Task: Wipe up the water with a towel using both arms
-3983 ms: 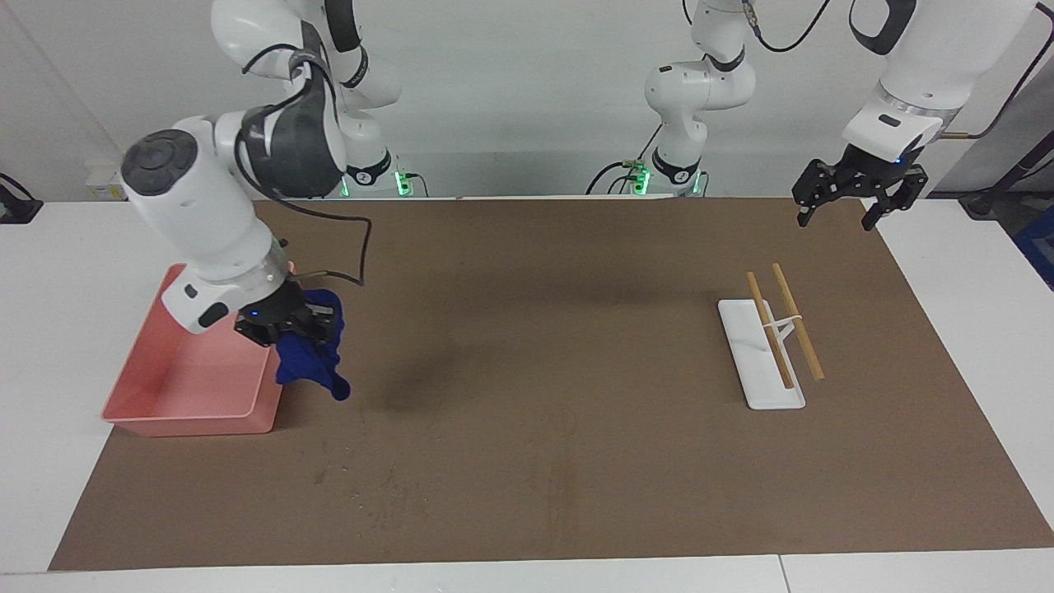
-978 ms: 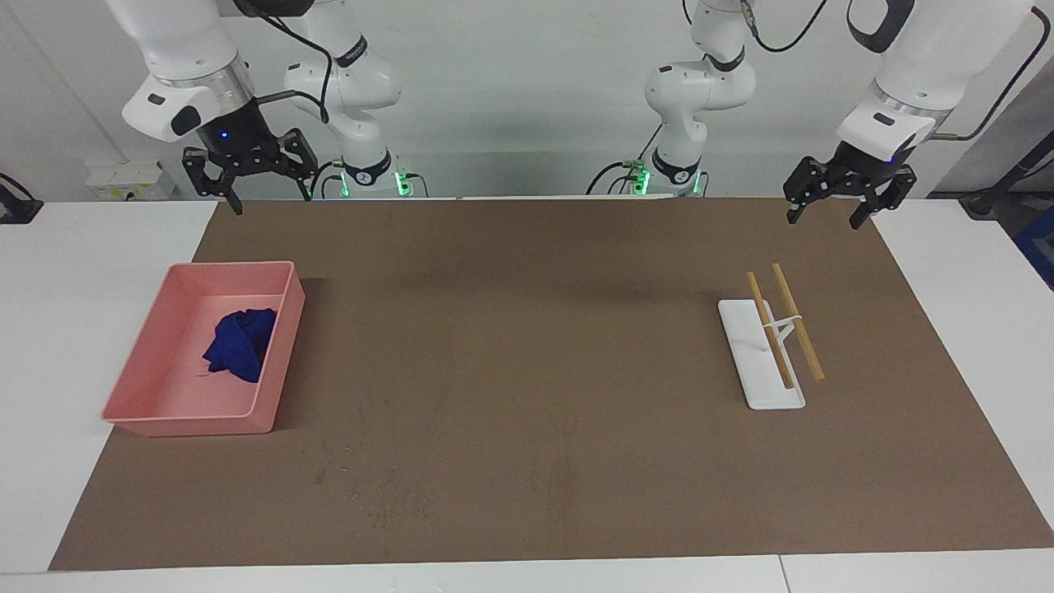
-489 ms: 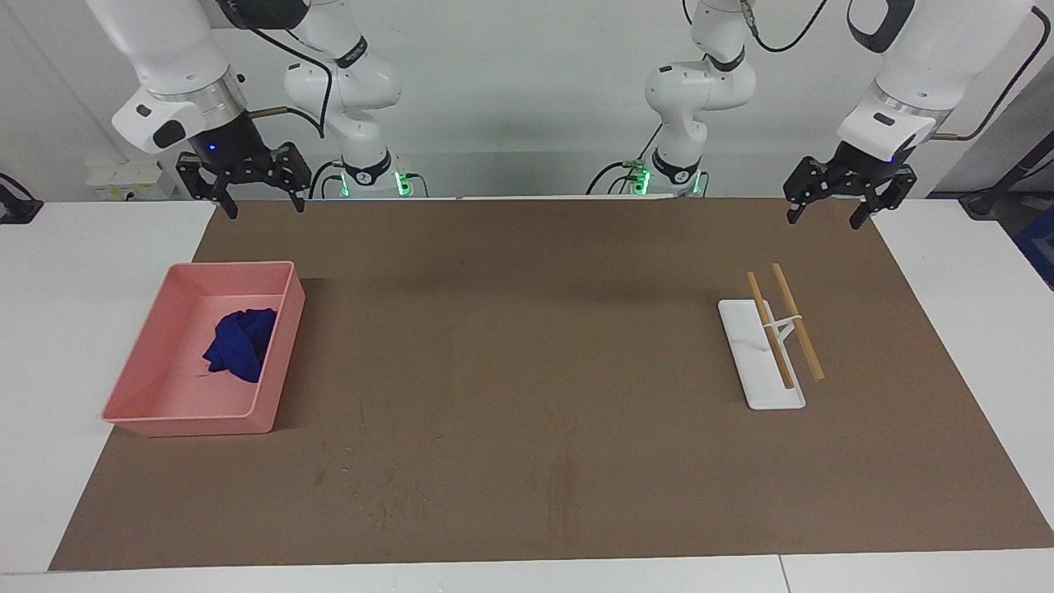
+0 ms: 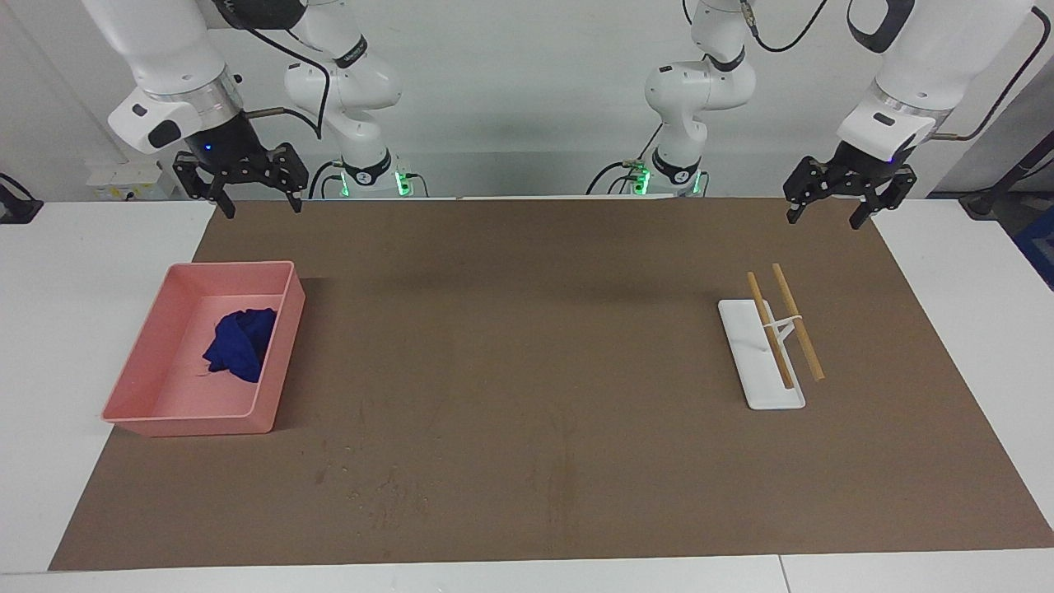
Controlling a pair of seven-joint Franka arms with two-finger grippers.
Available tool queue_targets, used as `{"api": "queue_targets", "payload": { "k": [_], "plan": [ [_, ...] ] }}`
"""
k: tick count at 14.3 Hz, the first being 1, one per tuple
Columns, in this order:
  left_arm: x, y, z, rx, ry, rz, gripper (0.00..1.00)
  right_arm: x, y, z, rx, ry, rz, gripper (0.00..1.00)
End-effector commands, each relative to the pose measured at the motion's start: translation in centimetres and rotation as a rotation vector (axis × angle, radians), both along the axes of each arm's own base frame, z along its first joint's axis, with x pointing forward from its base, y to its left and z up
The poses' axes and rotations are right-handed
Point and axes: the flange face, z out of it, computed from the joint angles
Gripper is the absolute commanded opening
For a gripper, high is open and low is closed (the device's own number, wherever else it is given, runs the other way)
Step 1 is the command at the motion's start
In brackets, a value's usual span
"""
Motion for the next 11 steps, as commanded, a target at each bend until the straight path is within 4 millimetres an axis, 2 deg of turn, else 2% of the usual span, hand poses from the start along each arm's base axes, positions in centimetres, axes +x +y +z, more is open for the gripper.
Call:
{"api": "queue_targets", "payload": {
  "k": [1,7,11],
  "plan": [
    [-0.60,-0.17,0.16,-0.007,0.006,0.009,1.00,0.00,0.40,0.36,-0.011,-0.009,-0.014,1.00],
    [-0.60,-0.19,0.16,-0.009,0.006,0.009,1.00,-0.14,1.05,0.51,-0.011,-0.011,-0.005,1.00],
    [-0.60,-0.19,0.16,-0.009,0.006,0.009,1.00,-0.12,0.28,0.37,-0.010,-0.008,-0.016,1.00]
  ]
}}
